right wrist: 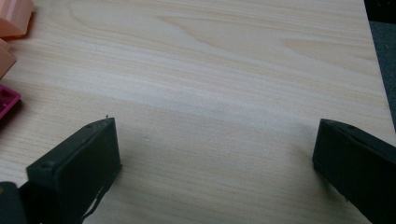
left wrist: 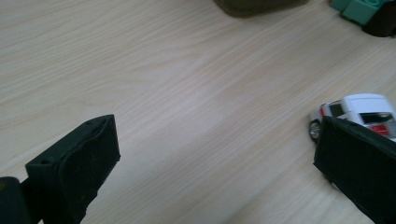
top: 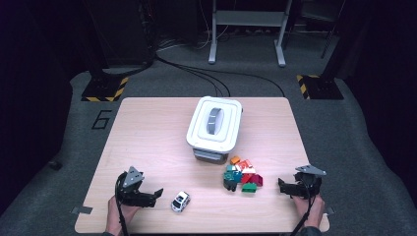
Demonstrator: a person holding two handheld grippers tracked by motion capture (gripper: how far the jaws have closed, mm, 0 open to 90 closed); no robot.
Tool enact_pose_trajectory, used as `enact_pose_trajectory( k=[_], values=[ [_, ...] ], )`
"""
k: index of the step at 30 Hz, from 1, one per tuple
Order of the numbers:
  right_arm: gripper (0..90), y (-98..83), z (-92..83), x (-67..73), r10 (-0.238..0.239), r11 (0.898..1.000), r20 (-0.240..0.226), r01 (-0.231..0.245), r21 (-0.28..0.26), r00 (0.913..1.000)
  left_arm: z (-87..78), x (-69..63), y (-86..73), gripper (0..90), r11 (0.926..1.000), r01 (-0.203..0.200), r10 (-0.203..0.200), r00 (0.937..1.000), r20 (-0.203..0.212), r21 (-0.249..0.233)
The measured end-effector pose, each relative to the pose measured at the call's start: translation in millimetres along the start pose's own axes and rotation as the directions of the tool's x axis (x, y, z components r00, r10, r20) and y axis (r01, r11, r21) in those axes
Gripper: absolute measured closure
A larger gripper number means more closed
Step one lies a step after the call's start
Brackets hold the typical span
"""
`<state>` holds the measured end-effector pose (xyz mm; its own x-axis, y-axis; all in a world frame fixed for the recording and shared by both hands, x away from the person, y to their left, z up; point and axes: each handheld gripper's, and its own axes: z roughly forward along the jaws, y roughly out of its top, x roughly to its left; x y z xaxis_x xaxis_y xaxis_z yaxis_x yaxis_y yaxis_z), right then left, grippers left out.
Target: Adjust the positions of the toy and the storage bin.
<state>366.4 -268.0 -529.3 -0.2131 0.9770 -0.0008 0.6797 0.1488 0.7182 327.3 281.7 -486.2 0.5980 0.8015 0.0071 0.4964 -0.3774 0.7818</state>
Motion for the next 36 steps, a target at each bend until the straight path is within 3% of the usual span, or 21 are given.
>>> enact_pose_trajectory(
  k=[12,15,21,25,28,33,36],
  values=[
    [0.0,-0.1,-0.1,0.1,0.001,1.0,0.002,-0.001,0.0,1.0,15.4,-51.8,4.0,0.0,0.9995,-0.032,0.032,0.9965,0.077,-0.007],
    [0.0,-0.1,-0.1,0.1,0.003,1.0,0.002,-0.003,0.0,1.0,22.7,-65.2,2.6,0.0,0.9989,-0.044,0.043,0.9939,0.101,0.012],
    [0.0,0.0,-0.1,0.1,0.003,1.0,0.002,-0.003,0.0,1.0,36.5,-73.8,-1.2,0.2,0.9984,-0.034,0.029,0.9935,0.11,0.045],
    [0.0,-0.1,-0.1,0.1,0.003,1.0,0.004,-0.003,0.0,1.0,40.5,-77.0,-5.7,10.1,0.9975,-0.05,0.045,0.9943,0.097,0.05],
    [0.0,0.0,-0.1,0.1,0.003,1.0,0.004,-0.003,0.0,1.0,42.9,-77.3,-8.0,16.2,0.9976,-0.04,0.035,0.9957,0.086,0.056],
    [0.1,-0.1,-0.1,0.0,0.001,1.0,0.004,-0.001,0.0,1.0,44.2,-78.8,-10.8,28.0,0.9966,-0.042,0.035,0.9942,0.102,0.07],
    [0.2,-0.1,-0.2,-0.2,0.0,1.0,0.005,0.0,0.0,1.0,45.2,-79.1,-12.3,32.9,0.9957,-0.05,0.043,0.995,0.09,0.078]
  ],
)
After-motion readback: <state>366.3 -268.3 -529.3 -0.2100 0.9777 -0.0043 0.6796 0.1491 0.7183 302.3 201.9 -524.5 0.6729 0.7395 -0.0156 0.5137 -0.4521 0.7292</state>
